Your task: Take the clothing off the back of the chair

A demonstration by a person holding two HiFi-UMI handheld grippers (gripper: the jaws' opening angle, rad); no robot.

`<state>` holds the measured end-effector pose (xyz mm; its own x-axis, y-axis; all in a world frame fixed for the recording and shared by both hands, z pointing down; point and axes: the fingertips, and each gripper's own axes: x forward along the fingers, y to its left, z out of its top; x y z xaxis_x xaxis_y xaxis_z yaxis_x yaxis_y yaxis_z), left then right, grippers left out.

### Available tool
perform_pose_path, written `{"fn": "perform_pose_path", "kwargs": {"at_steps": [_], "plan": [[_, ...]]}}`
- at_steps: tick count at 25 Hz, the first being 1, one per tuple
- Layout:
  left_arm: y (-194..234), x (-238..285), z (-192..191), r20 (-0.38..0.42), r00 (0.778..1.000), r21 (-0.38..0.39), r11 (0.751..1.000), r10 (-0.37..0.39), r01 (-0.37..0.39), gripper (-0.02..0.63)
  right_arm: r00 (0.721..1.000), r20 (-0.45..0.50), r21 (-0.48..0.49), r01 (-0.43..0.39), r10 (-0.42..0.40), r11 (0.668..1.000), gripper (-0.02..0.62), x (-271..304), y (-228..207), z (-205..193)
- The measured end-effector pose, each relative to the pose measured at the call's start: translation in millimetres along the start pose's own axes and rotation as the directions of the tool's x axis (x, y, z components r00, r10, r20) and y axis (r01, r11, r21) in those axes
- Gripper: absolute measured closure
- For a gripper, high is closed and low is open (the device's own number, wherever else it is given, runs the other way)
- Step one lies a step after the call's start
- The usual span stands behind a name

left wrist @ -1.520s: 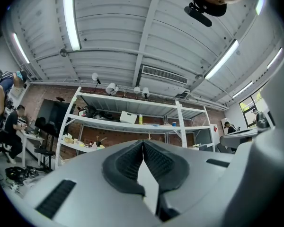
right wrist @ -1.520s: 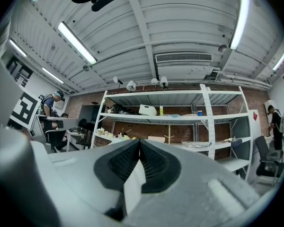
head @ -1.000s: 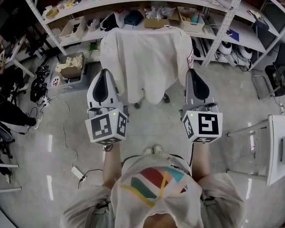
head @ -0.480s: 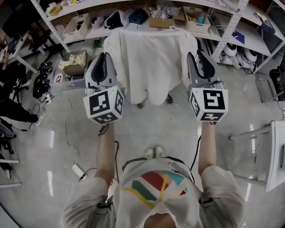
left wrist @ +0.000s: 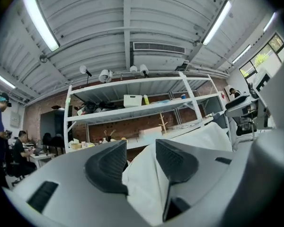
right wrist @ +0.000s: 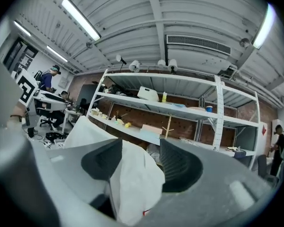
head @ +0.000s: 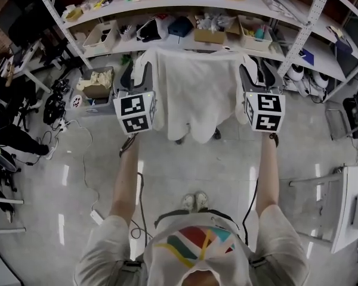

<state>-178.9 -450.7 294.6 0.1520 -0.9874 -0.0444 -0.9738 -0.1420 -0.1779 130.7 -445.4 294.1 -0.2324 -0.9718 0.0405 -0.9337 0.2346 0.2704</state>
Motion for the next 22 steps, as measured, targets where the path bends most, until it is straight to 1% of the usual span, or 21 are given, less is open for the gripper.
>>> {"fn": "perform_pose_path", "kwargs": {"at_steps": [2, 5, 9, 12, 17, 22], "plan": [[-1, 15, -12, -0.034, 0.999, -0.006, 1.0, -0.021, 0.021, 0.406, 0.999, -0.026, -0.009, 0.019, -0.019, 1.0, 0.36, 12, -3, -10], [4, 35, -32, -0.084, 0.996, -0.016, 1.0, -0.024, 0.023, 0.389, 0.997, -0.065, -0.044, 0.05, -0.053, 0.998, 0.36, 28, -7, -25], [12, 61, -64, -0.165, 0.986, -0.072, 0.997, -0.028, 0.017, 0.387, 0.992, -0.114, -0.047, 0.047, -0.053, 0.998, 0.36, 45, -8, -42], [18, 73, -85, -0.218, 0.976, -0.082, 0.997, -0.025, 0.007, 0.387, 0.989, -0.139, -0.045, 0.042, -0.047, 0.998, 0.36, 54, -11, -54], [12, 86, -96, -0.229, 0.971, -0.087, 0.995, -0.062, 0.043, 0.387, 0.98, -0.197, -0.026, 0.013, -0.018, 1.0, 0.362, 70, -7, -75], [6, 102, -94, -0.216, 0.972, -0.078, 0.994, -0.095, 0.08, 0.387, 0.979, -0.206, -0.008, 0.005, -0.006, 1.0, 0.381, 82, -9, -82]]}}
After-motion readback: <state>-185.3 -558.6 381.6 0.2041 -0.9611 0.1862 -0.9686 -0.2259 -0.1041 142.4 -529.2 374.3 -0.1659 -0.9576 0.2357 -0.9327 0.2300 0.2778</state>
